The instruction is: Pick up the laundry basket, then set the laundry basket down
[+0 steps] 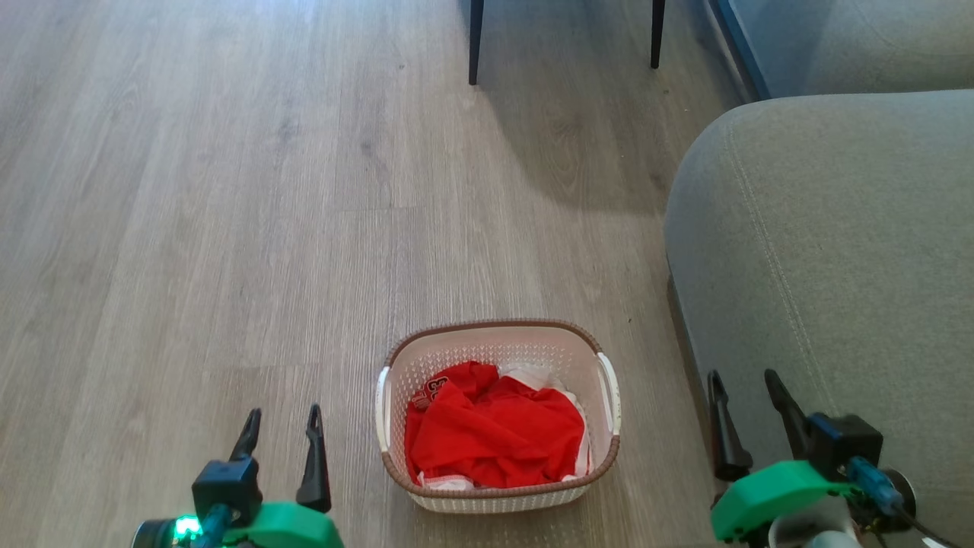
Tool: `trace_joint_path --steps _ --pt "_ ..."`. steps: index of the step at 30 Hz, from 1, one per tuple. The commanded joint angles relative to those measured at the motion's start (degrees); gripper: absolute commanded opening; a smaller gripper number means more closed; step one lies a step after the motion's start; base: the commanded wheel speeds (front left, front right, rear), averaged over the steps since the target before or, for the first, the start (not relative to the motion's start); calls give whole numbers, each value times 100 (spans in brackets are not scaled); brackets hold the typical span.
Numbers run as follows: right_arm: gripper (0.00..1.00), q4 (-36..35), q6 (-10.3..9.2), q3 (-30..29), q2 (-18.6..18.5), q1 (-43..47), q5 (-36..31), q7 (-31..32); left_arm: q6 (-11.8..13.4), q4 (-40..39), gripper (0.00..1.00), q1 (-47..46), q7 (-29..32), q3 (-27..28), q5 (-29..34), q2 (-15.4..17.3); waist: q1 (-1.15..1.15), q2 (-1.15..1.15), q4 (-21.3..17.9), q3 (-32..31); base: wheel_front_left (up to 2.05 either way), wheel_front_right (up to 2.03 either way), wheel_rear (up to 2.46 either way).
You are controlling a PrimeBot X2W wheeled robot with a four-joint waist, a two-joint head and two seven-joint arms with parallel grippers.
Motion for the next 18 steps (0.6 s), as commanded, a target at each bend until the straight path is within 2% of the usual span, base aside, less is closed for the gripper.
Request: trace_joint_path --steps 1,18 --pt "100 -213 7 92 -33 -76 -65 -30 60 -195 100 -191 -28 256 46 -28 1 0 -2 -6 0 0 0" --pt "100 -211 7 26 -33 -12 -23 -30 -85 -217 100 -103 -28 297 -171 -51 1 0 -11 -80 0 0 0"
